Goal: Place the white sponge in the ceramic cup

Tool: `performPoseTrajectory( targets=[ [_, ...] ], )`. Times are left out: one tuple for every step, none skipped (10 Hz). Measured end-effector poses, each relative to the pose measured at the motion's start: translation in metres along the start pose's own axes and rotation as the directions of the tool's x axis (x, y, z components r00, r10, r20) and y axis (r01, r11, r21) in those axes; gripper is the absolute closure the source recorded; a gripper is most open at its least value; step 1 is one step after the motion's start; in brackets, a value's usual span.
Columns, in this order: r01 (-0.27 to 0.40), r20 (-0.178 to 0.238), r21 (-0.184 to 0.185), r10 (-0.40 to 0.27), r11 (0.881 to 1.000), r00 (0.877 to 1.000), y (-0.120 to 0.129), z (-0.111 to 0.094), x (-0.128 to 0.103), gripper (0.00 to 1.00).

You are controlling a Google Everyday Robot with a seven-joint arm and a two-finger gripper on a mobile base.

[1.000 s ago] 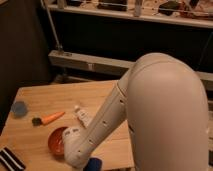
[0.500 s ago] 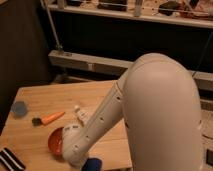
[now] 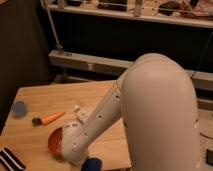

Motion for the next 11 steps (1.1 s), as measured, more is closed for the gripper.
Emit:
performPoseTrajectory(
  targets=[
    [-0.003,-0.004,-0.002,0.003,1.0,1.0,0.0002,0.0008,0.0,0.35],
    [-0.005,-0.009,-0.003,0.005,1.0,1.0,0.0003,0.0018,0.0002,0.35],
    [-0.004,-0.012,-0.002,0.004,1.0,1.0,0.0002,0.0022,0.0001,0.35],
    [-0.01,-0.016,0.0,0.01,1.0,1.0,-0.0004,0.0028,0.0004,0.35],
    [-0.013,-0.019,0.002,0.013,1.0,1.0,-0.0009,0.0033,0.0005,0.35],
    [-0.022,-0.023,0.005,0.022,1.0,0.999,-0.0019,0.0041,0.0006,0.4],
    [-0.029,-0.027,0.007,0.029,1.0,0.999,-0.0027,0.0047,0.0009,0.46],
    [-0.032,-0.029,0.009,0.032,0.999,0.999,-0.0031,0.0051,0.0011,0.47],
    [-0.037,-0.033,0.012,0.037,0.999,0.999,-0.0041,0.006,0.0012,0.47],
    [-0.04,-0.035,0.013,0.041,0.999,0.999,-0.0044,0.0063,0.0013,0.47],
    [-0.044,-0.039,0.013,0.045,0.999,0.998,-0.0048,0.0069,0.0015,0.47]
  ],
)
